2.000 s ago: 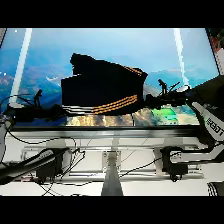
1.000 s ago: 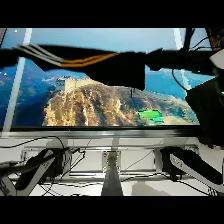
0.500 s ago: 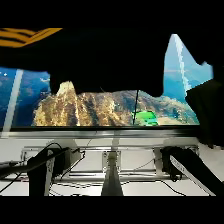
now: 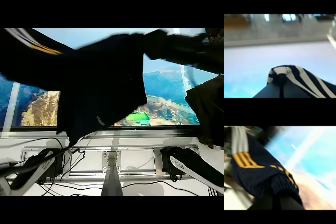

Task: Fold the clothes and pants, and hang the long-sleeved shirts on hangers.

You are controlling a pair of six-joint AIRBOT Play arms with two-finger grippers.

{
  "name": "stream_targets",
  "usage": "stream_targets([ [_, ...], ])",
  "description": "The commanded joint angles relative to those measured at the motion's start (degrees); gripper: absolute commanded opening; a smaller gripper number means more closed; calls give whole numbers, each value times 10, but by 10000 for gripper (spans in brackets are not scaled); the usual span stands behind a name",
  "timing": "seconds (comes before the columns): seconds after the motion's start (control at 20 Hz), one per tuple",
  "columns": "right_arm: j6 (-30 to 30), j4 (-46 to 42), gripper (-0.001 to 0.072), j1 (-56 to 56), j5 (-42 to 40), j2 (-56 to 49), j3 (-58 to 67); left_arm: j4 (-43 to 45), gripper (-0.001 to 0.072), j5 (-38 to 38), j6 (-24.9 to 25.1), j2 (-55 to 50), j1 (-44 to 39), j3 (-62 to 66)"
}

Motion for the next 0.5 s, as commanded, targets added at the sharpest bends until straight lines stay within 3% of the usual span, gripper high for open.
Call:
stream_targets([
  [0.0,49,-95,24,-10,-58,-110,-37,93,11,-20,-50,-134,-77,1],
  [0.2,49,-104,24,-59,-77,-211,-38,173,13,-53,-118,-177,-134,1],
  [0.3,49,-106,24,-97,-55,-226,-38,175,13,-136,-131,-169,-146,1],
  [0.45,33,-116,24,-160,-30,-223,-38,162,13,-318,-189,-159,-158,0],
])
